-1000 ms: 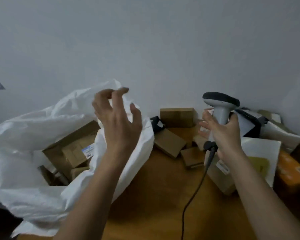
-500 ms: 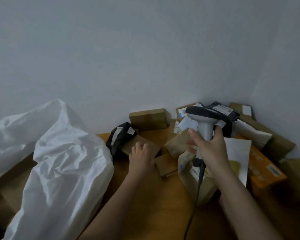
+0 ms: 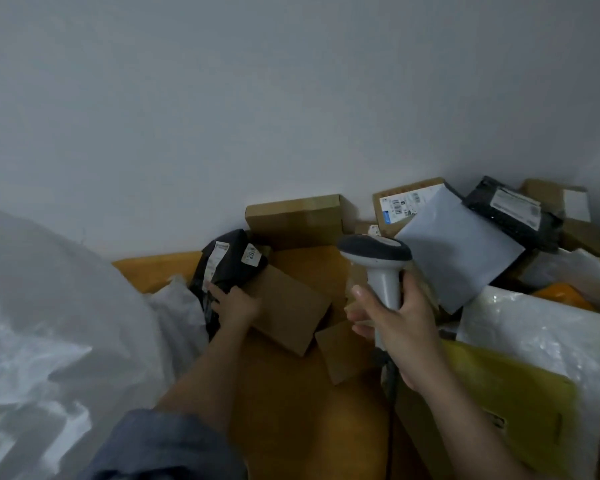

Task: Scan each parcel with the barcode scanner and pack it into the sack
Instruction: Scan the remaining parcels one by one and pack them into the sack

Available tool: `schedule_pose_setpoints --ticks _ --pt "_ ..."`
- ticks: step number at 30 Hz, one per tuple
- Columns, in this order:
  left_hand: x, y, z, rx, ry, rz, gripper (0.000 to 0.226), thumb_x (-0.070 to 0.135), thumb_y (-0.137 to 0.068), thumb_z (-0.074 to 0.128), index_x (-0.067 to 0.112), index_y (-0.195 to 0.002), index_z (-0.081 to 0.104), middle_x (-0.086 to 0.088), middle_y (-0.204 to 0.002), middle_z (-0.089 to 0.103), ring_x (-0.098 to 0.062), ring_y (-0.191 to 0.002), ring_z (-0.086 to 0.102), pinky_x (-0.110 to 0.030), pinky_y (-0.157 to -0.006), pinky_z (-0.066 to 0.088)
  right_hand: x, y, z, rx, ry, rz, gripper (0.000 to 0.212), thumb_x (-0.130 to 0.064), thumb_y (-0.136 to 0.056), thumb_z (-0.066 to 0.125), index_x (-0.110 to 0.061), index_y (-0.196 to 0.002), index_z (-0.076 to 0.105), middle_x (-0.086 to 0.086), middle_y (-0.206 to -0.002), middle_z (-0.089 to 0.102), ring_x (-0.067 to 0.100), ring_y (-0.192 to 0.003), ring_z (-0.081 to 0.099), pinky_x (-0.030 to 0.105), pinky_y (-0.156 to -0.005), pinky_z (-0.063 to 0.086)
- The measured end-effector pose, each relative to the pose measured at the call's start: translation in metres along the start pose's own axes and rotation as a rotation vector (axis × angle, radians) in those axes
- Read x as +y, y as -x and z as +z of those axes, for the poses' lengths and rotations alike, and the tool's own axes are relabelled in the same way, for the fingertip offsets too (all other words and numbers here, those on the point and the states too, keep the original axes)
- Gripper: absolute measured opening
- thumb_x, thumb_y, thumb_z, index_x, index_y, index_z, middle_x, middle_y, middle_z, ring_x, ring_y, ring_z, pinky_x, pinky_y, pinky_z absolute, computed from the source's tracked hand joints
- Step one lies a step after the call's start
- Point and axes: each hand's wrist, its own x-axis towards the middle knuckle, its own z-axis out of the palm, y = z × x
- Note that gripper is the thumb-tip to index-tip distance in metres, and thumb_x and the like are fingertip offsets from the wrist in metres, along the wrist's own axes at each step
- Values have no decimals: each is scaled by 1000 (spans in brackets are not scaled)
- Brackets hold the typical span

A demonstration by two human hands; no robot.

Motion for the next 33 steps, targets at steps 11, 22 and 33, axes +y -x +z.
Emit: schedule_pose_setpoints --ticks 11,22,33 --pt "-21 59 30 186 -75 346 61 27 -94 55 5 -147 34 -10 -157 25 -28 -142 27 -43 -115 31 -14 25 -9 42 -2 -36 30 -22 -88 71 -25 -114 56 -6 -87 71 20 -72 73 27 -59 58" --pt "-91 204 101 68 -126 655 36 17 -97 46 12 -132 53 -1 -136 48 -16 -122 49 -24 -102 36 -29 102 -43 55 45 -47 30 -20 -88 72 -17 -113 54 3 -79 68 17 -63 71 25 -57 56" --pt "-139 224 113 -154 55 474 13 15 -96 52 16 -96 64 -1 -99 64 -15 -78 60 -33 -70 51 -13 128 -51 69 80 7 26 -20 -87 72 -18 -106 54 6 -82 67 16 -58 68 27 -55 55"
